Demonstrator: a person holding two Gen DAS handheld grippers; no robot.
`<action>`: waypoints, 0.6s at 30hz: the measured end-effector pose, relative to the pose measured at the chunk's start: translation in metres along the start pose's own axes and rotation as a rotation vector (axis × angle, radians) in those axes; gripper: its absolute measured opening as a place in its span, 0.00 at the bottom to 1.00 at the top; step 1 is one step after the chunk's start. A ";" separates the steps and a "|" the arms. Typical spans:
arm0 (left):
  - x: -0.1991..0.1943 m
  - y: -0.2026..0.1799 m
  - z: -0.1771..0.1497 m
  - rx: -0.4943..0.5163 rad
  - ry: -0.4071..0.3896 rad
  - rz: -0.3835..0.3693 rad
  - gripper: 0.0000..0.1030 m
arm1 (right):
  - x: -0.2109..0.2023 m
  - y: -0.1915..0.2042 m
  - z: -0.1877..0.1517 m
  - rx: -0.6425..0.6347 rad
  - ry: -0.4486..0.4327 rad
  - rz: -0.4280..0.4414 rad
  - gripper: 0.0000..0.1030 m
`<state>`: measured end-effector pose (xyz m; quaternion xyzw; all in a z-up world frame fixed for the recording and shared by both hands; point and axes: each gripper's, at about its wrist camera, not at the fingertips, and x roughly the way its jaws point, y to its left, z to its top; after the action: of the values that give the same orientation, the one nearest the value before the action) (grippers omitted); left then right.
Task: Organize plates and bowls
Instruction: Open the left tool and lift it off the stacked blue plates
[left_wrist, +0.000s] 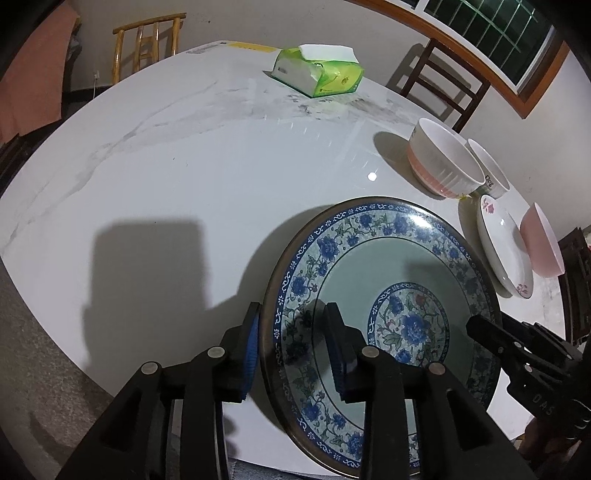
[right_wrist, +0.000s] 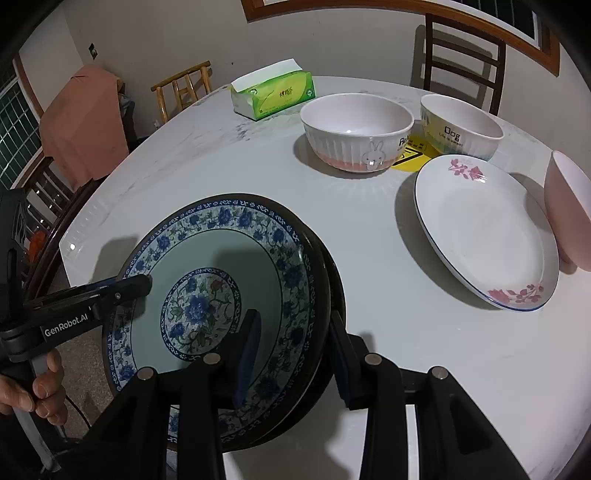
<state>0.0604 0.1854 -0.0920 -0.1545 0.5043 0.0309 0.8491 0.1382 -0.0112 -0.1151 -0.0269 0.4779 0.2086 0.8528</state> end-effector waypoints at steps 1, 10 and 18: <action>0.000 -0.001 0.000 0.004 -0.002 0.005 0.29 | -0.001 0.000 0.000 0.002 -0.003 -0.008 0.35; 0.000 -0.004 -0.002 -0.007 -0.020 0.018 0.33 | -0.011 -0.012 -0.002 0.029 -0.037 -0.030 0.38; -0.018 -0.004 -0.001 -0.038 -0.091 0.094 0.45 | -0.030 -0.040 -0.014 0.103 -0.105 -0.049 0.38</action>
<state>0.0515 0.1829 -0.0763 -0.1454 0.4709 0.0874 0.8657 0.1278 -0.0610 -0.1039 0.0164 0.4420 0.1638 0.8818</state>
